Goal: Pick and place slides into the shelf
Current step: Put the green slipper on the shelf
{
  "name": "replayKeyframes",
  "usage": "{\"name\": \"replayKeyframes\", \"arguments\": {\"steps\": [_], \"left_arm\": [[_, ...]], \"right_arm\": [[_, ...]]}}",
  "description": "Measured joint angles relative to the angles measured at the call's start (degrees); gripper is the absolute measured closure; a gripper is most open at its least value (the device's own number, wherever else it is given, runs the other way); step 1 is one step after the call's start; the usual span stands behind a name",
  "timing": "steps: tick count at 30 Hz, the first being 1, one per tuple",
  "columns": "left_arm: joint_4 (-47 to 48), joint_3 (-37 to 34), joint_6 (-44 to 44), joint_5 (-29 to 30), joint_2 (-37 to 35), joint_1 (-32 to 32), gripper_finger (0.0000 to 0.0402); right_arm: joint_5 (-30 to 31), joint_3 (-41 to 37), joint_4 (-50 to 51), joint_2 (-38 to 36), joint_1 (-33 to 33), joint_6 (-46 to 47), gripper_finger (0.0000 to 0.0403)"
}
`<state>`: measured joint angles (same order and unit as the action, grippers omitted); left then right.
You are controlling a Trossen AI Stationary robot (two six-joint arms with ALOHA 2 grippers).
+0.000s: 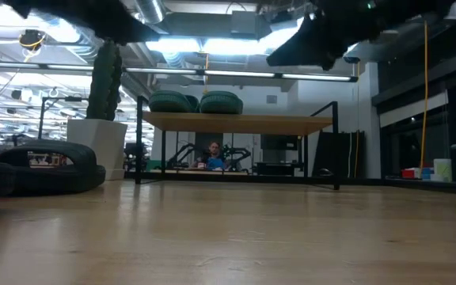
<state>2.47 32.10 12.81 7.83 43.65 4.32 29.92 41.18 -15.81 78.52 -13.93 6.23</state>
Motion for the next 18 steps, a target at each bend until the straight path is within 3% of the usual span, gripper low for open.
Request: {"name": "replayKeyframes", "arguments": {"steps": [10,18], "left_arm": [[6.1,14.7,7.8,3.3,17.1,5.2,0.0401],[6.1,21.6,13.5,8.8,27.9,9.2,0.0401]], "right_arm": [[-5.1,-11.6,-19.7,-0.4,0.1,-1.1,0.0393],[-5.1,-13.4,-23.6,-0.3,1.8,-3.4,0.0393]]}}
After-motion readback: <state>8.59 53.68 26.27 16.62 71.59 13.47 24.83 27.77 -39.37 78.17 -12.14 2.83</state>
